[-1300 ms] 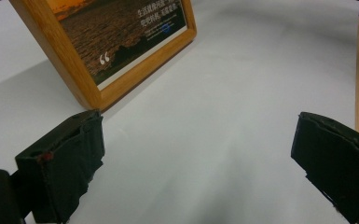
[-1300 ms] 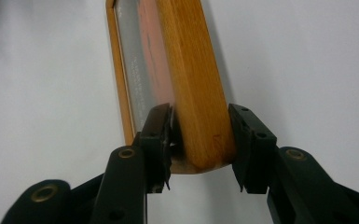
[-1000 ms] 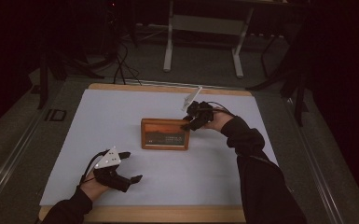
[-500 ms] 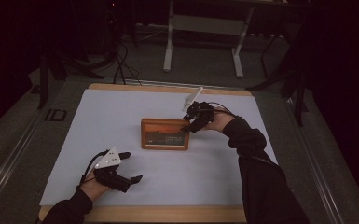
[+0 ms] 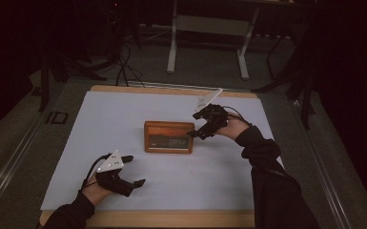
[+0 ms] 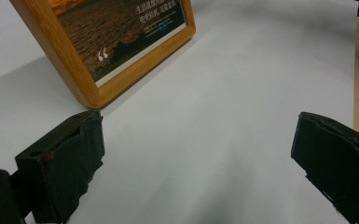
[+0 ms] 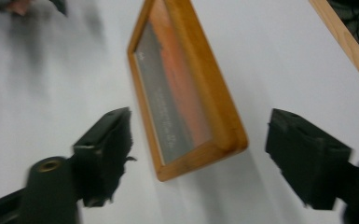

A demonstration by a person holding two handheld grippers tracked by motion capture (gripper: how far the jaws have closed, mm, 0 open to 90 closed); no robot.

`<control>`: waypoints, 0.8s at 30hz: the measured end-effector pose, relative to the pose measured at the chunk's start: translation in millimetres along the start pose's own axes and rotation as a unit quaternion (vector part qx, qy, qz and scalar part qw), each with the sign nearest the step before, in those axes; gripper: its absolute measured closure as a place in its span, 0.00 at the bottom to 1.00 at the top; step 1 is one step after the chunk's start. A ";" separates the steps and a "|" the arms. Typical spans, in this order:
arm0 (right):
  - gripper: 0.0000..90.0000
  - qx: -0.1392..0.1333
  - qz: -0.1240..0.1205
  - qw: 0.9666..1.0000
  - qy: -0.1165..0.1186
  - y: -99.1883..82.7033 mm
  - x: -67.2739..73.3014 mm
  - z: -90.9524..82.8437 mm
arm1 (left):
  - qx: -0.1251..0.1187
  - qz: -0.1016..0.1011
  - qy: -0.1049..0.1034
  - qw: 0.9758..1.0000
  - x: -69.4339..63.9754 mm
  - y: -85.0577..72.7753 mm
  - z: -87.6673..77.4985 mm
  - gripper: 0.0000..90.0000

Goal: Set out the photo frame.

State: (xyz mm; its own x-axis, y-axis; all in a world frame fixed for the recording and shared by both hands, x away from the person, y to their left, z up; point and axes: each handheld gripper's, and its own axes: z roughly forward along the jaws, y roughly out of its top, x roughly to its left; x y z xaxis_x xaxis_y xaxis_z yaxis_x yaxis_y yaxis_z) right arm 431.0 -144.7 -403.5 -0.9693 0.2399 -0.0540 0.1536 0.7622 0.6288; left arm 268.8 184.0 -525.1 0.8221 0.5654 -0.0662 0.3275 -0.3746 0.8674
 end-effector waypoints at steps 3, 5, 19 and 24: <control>0.19 -0.021 0.008 1.000 0.009 -5.4 4.7 -4.1 | 0.001 0.001 -0.001 1.000 -0.4 0.2 0.0 0.03; 0.19 -0.032 0.011 0.999 0.007 -9.5 8.2 -6.3 | 0.000 0.000 -0.001 1.000 -0.4 0.2 0.1 0.03; 0.18 -0.067 0.025 0.997 -0.013 -45.8 32.9 -7.0 | -0.005 0.001 -0.003 1.000 -1.0 0.8 -0.1 0.03; 0.18 -0.087 0.043 0.995 -0.029 -70.3 43.2 -5.4 | -0.008 0.000 -0.005 1.000 -1.1 0.7 -0.3 0.03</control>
State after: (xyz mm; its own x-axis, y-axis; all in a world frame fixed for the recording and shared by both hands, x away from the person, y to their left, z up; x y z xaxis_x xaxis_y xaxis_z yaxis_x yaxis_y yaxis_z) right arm 377.3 -191.1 -445.8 -0.9407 0.3376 -0.0348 0.1954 0.6228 0.7576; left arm 268.0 183.4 -524.2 0.8269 0.5578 -0.0718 0.3203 -0.3622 0.8753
